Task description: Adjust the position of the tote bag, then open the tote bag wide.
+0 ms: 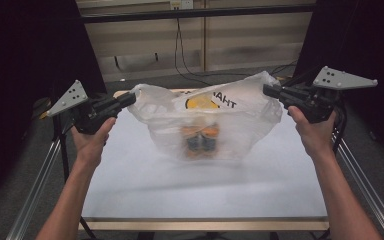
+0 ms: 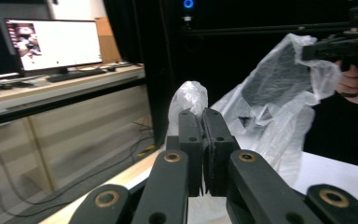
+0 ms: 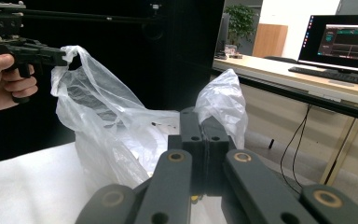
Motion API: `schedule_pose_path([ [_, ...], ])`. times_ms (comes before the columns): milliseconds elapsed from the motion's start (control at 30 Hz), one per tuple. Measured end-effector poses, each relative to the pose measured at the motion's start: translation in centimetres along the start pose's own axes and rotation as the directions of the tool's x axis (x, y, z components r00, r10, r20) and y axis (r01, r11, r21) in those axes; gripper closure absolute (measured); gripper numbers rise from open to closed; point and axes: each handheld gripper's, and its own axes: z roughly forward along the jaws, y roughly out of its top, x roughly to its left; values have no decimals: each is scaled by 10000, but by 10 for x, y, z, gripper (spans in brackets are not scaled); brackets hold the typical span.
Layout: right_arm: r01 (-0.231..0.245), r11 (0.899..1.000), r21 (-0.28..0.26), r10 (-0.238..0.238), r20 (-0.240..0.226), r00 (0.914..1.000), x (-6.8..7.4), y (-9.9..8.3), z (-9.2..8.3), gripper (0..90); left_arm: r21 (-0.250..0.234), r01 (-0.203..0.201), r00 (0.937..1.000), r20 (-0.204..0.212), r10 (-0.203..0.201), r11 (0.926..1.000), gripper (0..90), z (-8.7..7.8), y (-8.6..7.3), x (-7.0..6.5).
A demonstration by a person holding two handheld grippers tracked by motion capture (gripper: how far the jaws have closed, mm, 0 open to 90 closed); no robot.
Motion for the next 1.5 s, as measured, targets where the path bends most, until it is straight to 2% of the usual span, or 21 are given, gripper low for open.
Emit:
schedule_pose_path([
  [267,-113,9997,-232,125,508,9986,-14,15,8,900,-196,425,9971,-623,-437,9989,883,-1,7,19],
  [433,-123,9996,-268,147,901,9958,-21,25,9,900,-182,472,9944,-943,-487,9987,884,-3,14,29],
  [500,-110,9993,-368,151,1140,9934,-24,29,9,900,-189,582,9922,-1090,-599,9981,884,-4,15,33],
  [533,-159,9990,-420,211,1253,9919,-26,30,8,900,-173,617,9896,-1294,-634,9979,884,-5,15,35],
  [633,-300,9981,-540,390,1745,9839,-32,31,5,900,-41,758,9837,-1631,-755,9971,887,-7,13,45],
  [667,-311,9981,-533,408,1903,9809,-34,30,5,900,-135,921,9828,-1593,-930,9957,888,-7,12,48],
  [733,-362,9983,-453,446,2007,9786,-36,27,4,900,-113,950,9830,-1569,-956,9954,888,-5,8,52],
  [800,-319,9992,-242,363,2089,9773,-35,25,6,900,-176,1148,9807,-1575,-1162,9932,888,-3,3,51],
  [833,-292,9994,-188,325,2099,9772,-35,23,7,900,-101,1070,9826,-1513,-1073,9942,888,-3,1,52],
  [867,-328,9992,-208,364,2033,9784,-34,21,6,900,-153,1158,9818,-1500,-1168,9932,888,-3,-2,51],
  [933,-451,9987,-257,493,1950,9796,-34,12,6,900,-48,1106,9833,-1446,-1102,9938,888,-4,-5,50],
  [967,-458,9988,-147,478,1917,9803,-33,7,6,900,372,878,9861,-1449,-816,9954,888,-4,-9,49],
  [1033,-516,9987,46,498,1883,9808,-32,-3,6,900,569,689,9878,-1436,-602,9960,888,-5,-12,48],
  [1133,-667,9977,103,639,1741,9826,-32,-14,4,900,555,824,9880,-1358,-743,9951,888,-7,-16,47],
  [1233,-772,9968,206,725,1727,9823,-32,-21,5,900,777,675,9891,-1360,-565,9947,888,-7,-20,42],
  [1367,-721,9962,483,635,1609,9849,-30,-28,4,900,1110,690,9900,-1304,-543,9914,888,-8,-24,44],
  [1467,-553,9958,732,433,1563,9868,-25,-35,4,900,1515,664,9893,-1384,-454,9862,888,-5,-28,45],
  [1500,-553,9955,772,429,1541,9871,-24,-38,4,900,1494,631,9910,-1265,-442,9868,888,-5,-30,46],
])
